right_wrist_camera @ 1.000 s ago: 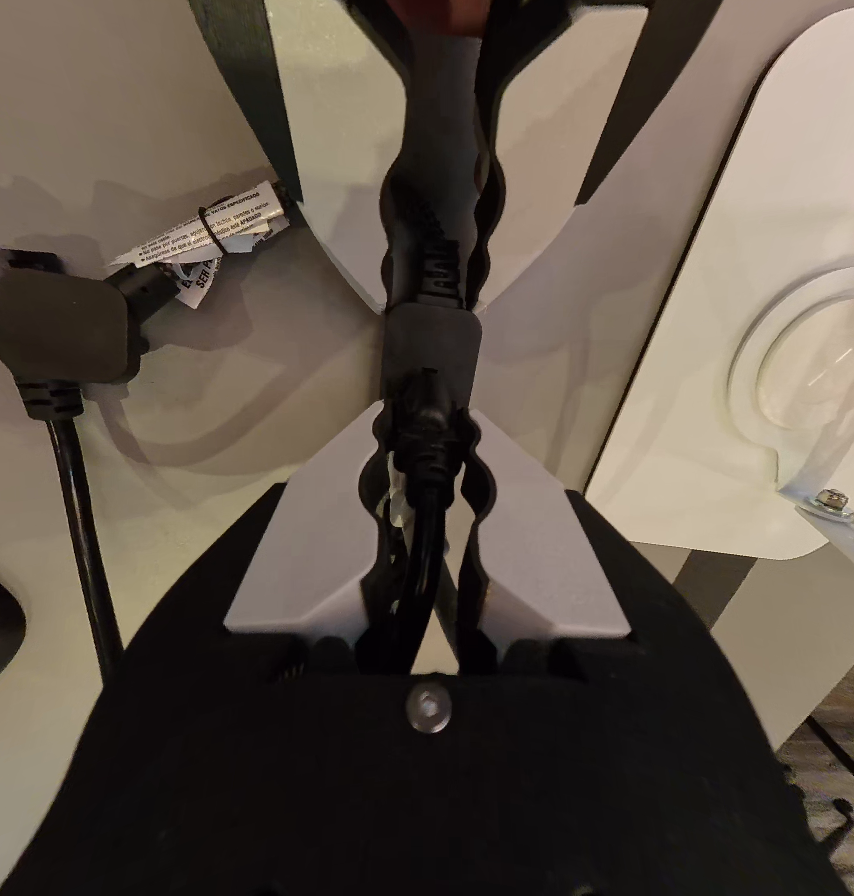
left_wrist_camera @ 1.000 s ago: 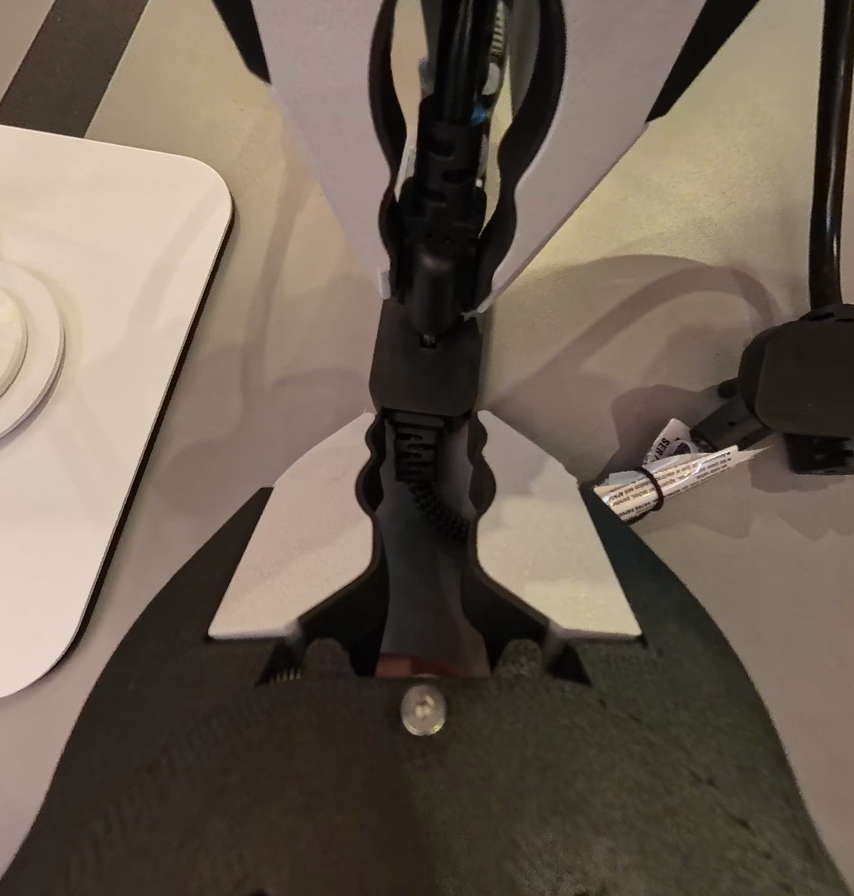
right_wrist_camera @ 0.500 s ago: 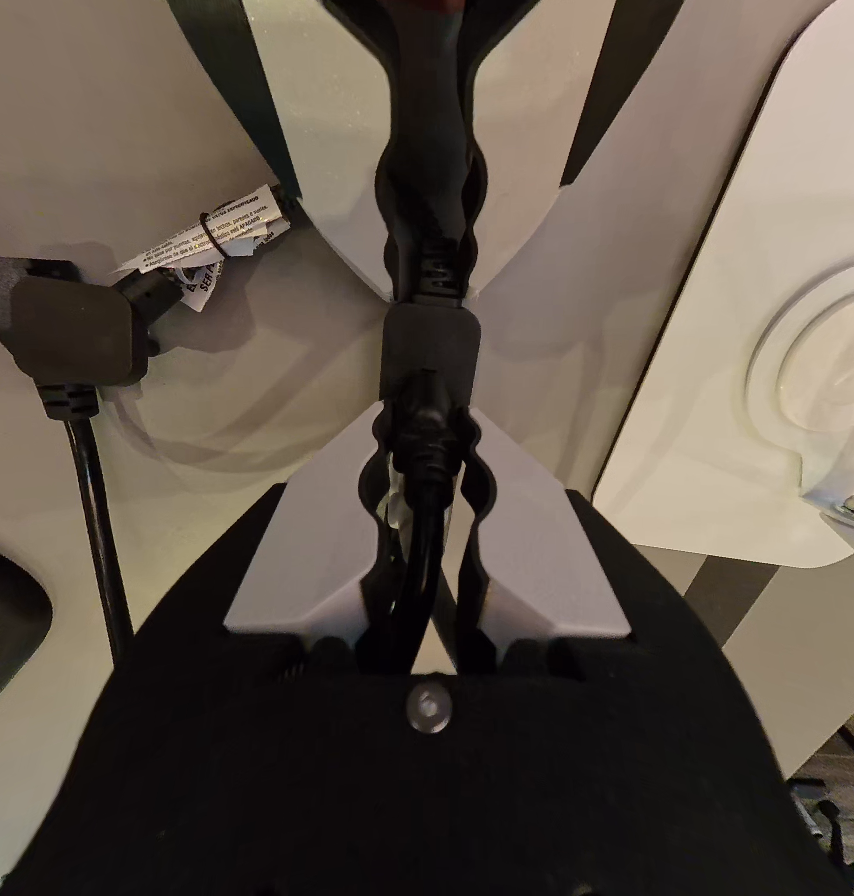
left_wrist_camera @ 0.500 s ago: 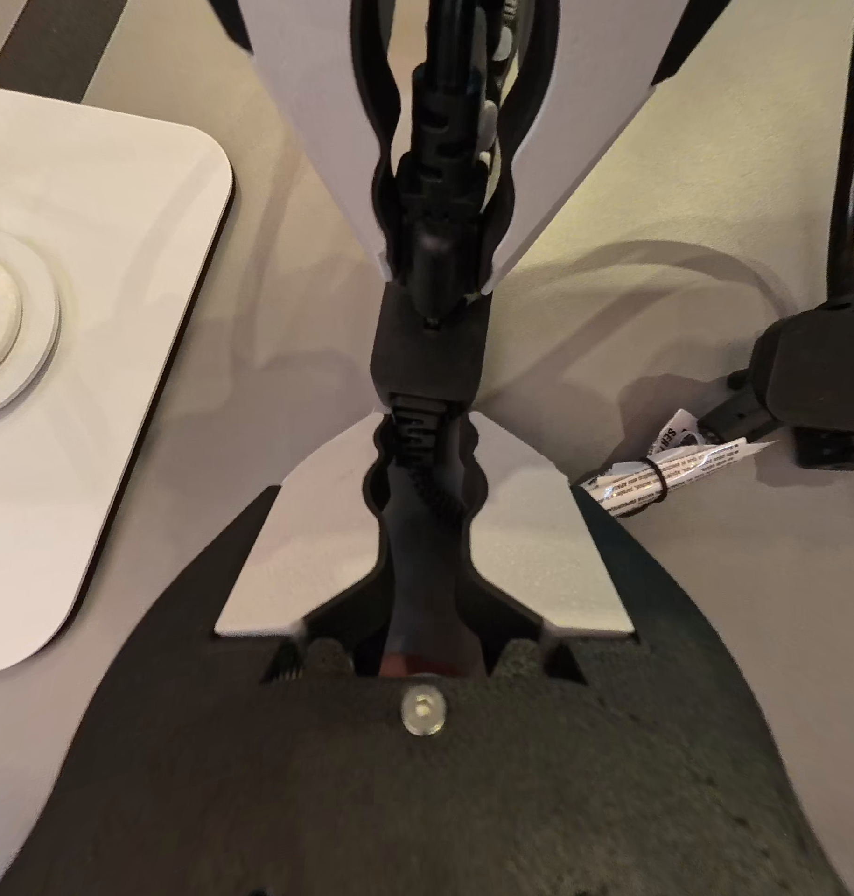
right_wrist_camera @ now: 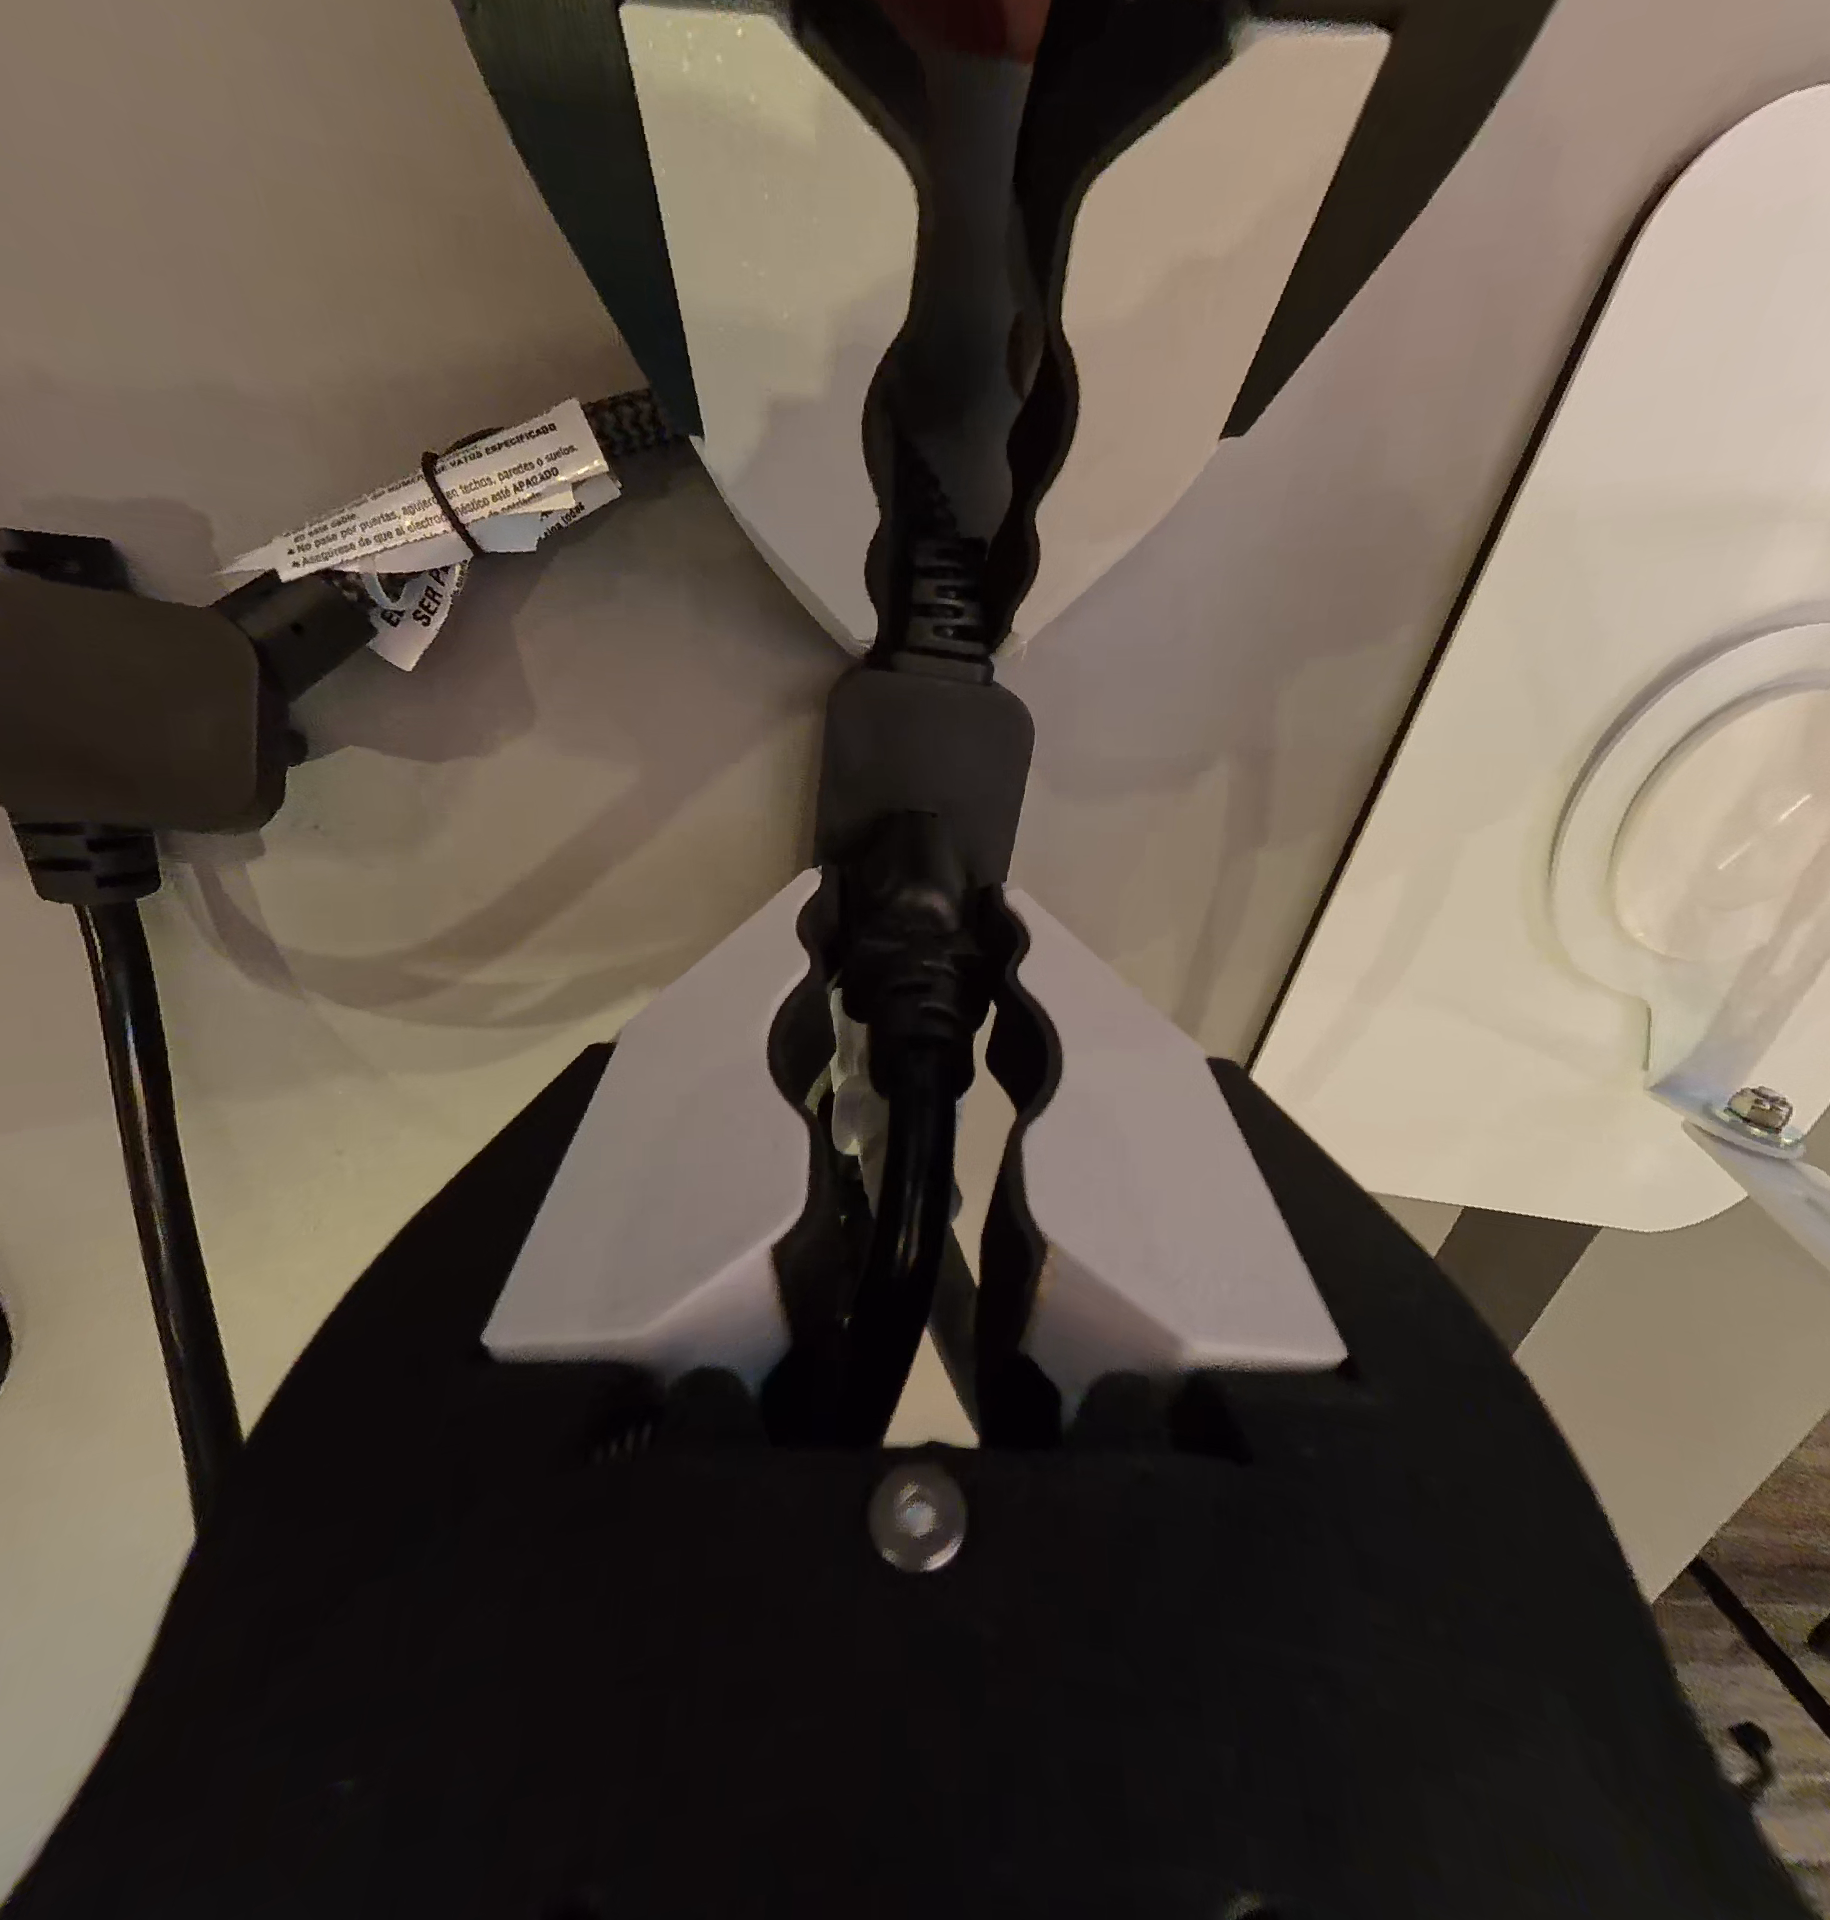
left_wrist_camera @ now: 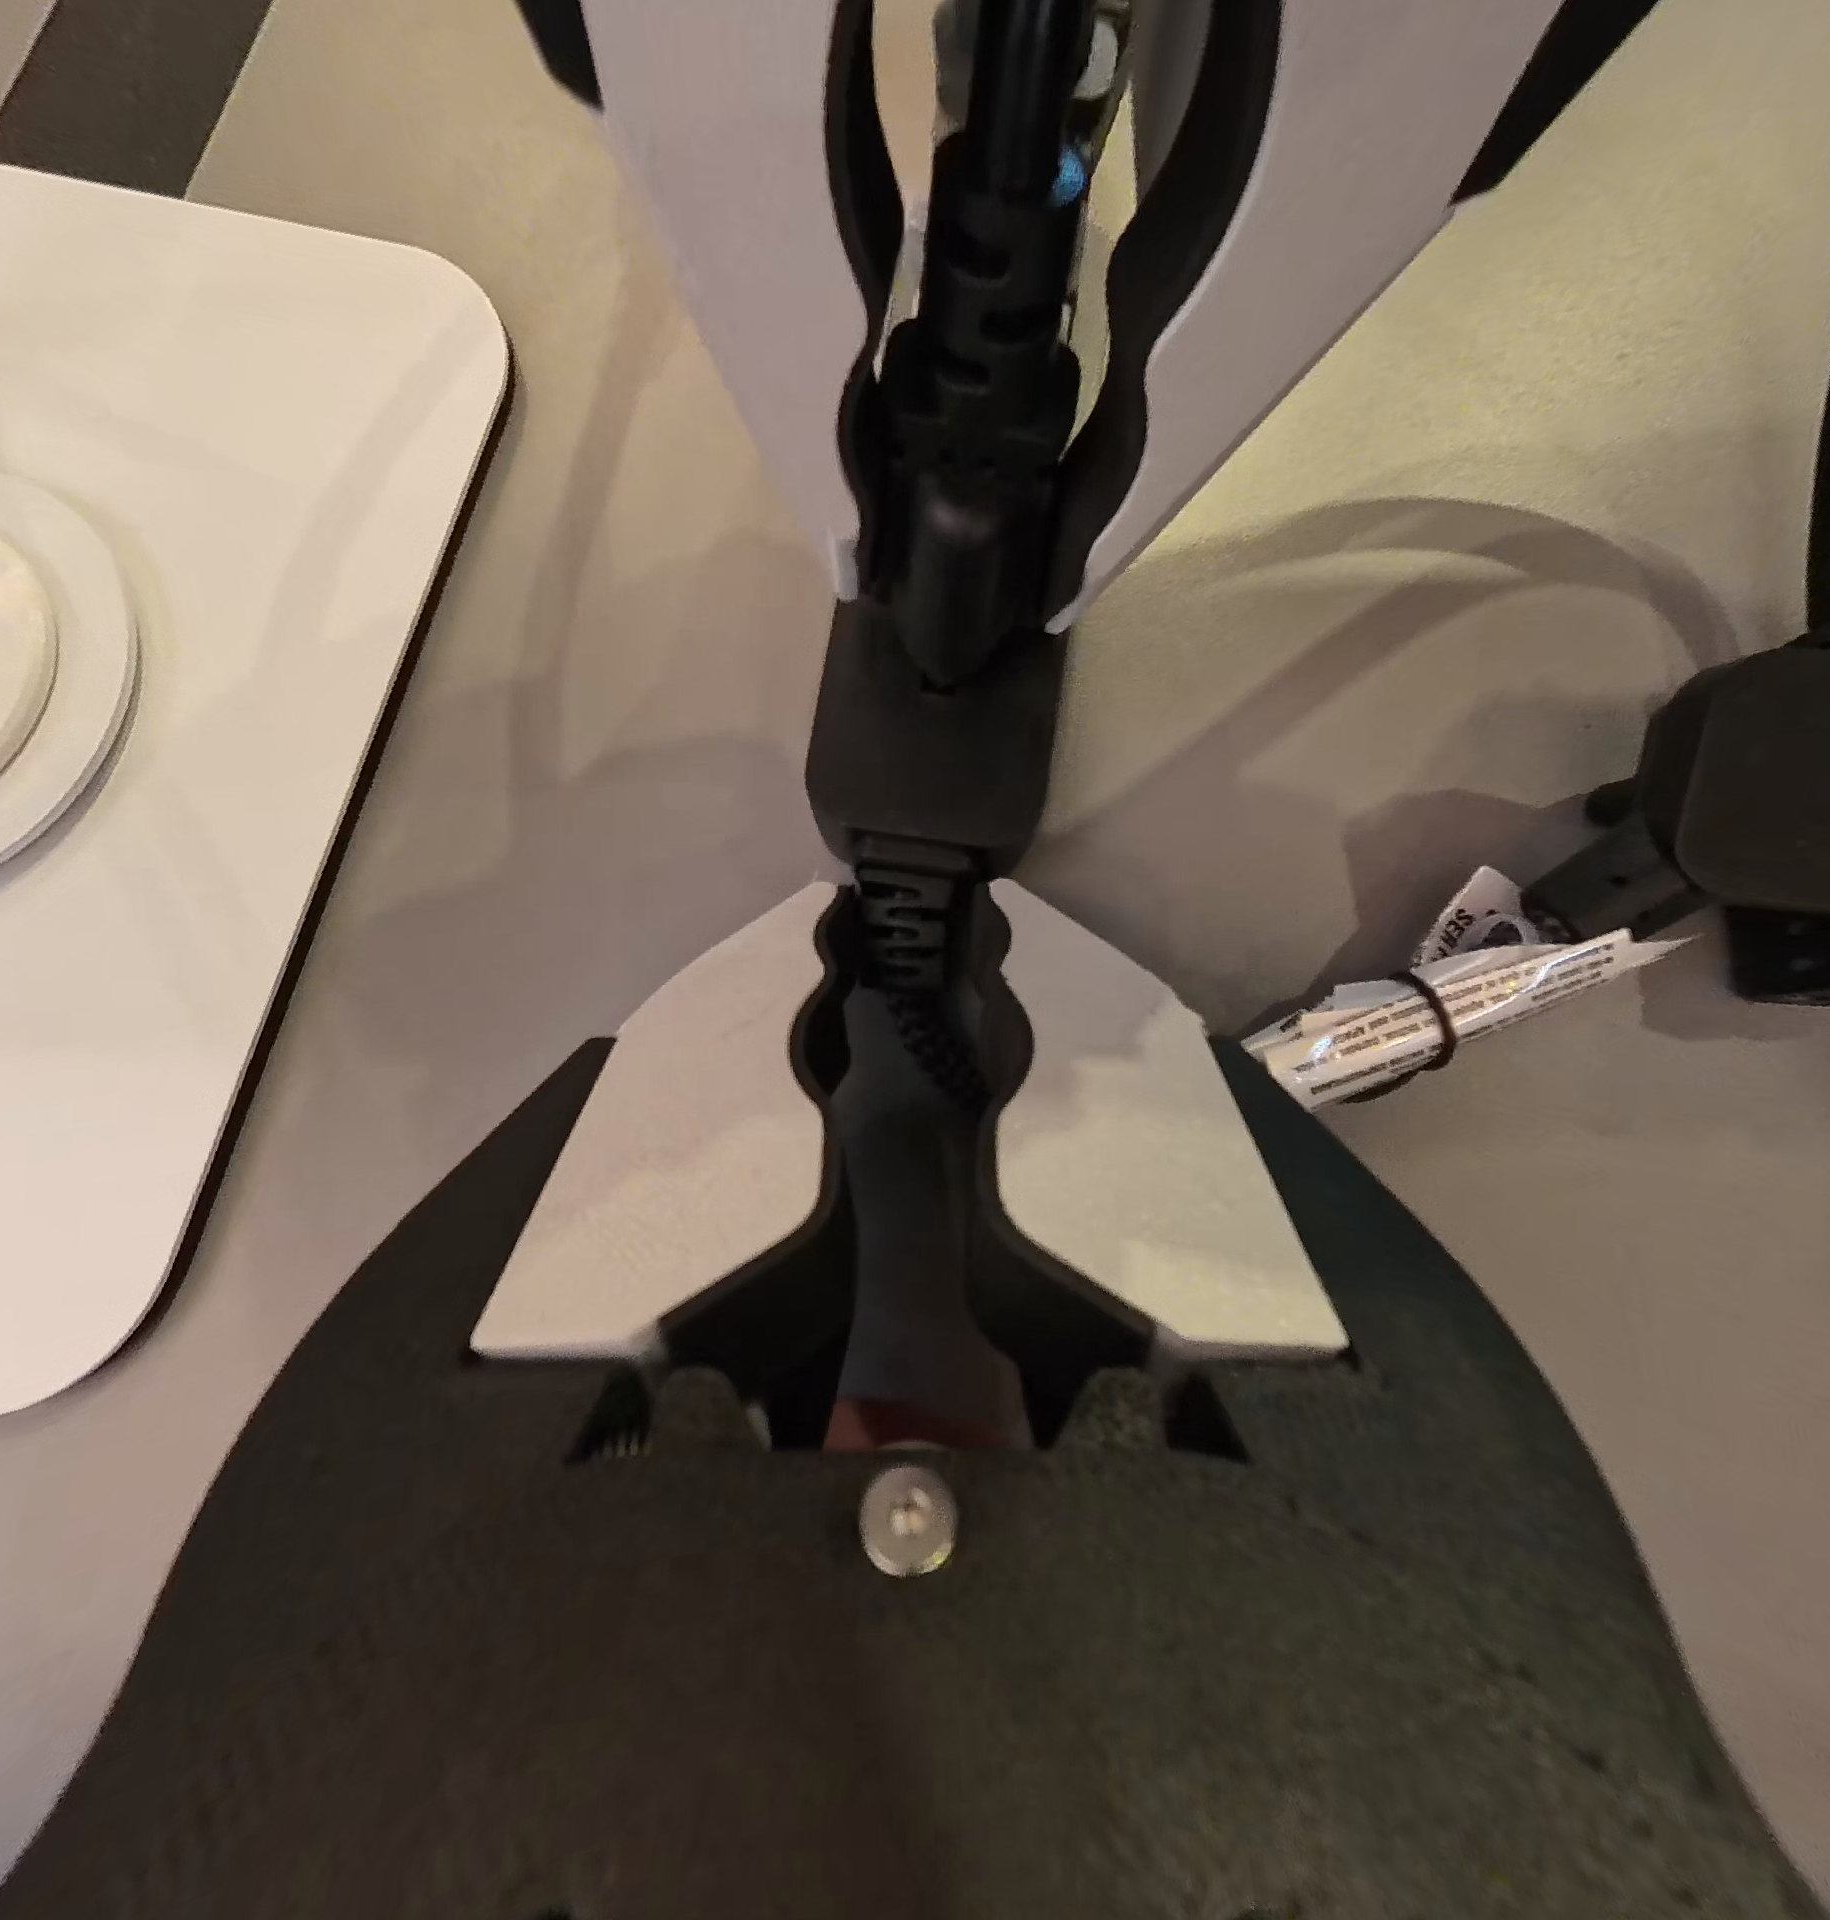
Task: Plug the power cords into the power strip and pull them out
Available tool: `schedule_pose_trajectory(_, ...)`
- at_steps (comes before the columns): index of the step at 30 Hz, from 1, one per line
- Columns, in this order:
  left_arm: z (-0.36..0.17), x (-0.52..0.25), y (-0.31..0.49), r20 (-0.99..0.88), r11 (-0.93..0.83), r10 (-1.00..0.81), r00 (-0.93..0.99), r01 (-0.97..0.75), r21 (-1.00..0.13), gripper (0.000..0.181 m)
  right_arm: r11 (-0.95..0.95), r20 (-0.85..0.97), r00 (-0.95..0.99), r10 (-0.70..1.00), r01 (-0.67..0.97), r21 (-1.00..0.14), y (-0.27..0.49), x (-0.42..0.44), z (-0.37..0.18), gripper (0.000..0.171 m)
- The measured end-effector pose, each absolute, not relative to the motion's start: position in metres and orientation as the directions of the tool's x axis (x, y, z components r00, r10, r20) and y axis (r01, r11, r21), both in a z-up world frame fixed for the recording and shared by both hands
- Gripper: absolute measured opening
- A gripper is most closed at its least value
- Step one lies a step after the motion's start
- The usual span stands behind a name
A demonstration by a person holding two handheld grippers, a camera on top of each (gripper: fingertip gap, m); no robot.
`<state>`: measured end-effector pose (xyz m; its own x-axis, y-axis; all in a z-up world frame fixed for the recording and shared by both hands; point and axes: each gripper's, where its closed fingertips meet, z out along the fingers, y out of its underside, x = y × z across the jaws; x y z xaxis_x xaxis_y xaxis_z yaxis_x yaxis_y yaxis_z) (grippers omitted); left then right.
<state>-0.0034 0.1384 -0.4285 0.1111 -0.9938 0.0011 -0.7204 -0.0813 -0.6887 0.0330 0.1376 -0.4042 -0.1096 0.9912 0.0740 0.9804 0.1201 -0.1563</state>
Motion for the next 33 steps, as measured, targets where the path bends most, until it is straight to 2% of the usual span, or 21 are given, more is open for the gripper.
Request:
schedule_pose_trajectory(9, -0.4266, -0.0068, 0.1376, 0.02, -0.094, -0.994, 0.112, -0.711, -0.697, 0.016, 0.118, 0.071, -0.108, 0.992, 0.981, -0.153, 0.1369, 0.0348, -0.4047, 0.024)
schedule_pose_trajectory(19, -0.4275, -0.0069, 0.1382, 0.026, -0.104, -0.993, 0.119, -0.712, -0.694, 0.016, 0.074, -0.037, -0.08, 0.996, 0.987, -0.14, 0.1371, 0.0346, -0.4061, 0.023)
schedule_pose_trajectory(28, -0.4275, -0.0065, 0.1383, 0.032, -0.108, -0.992, 0.119, -0.712, -0.693, 0.016, 0.093, 0.044, -0.088, 0.995, 0.986, -0.141, 0.1346, 0.0345, -0.4056, 0.024)
schedule_pose_trajectory(33, -0.4281, -0.0068, 0.1382, 0.055, -0.124, -0.991, 0.119, -0.713, -0.69, 0.016, 0.075, -0.03, -0.08, 0.996, 0.986, -0.148, 0.1367, 0.0333, -0.406, 0.022)
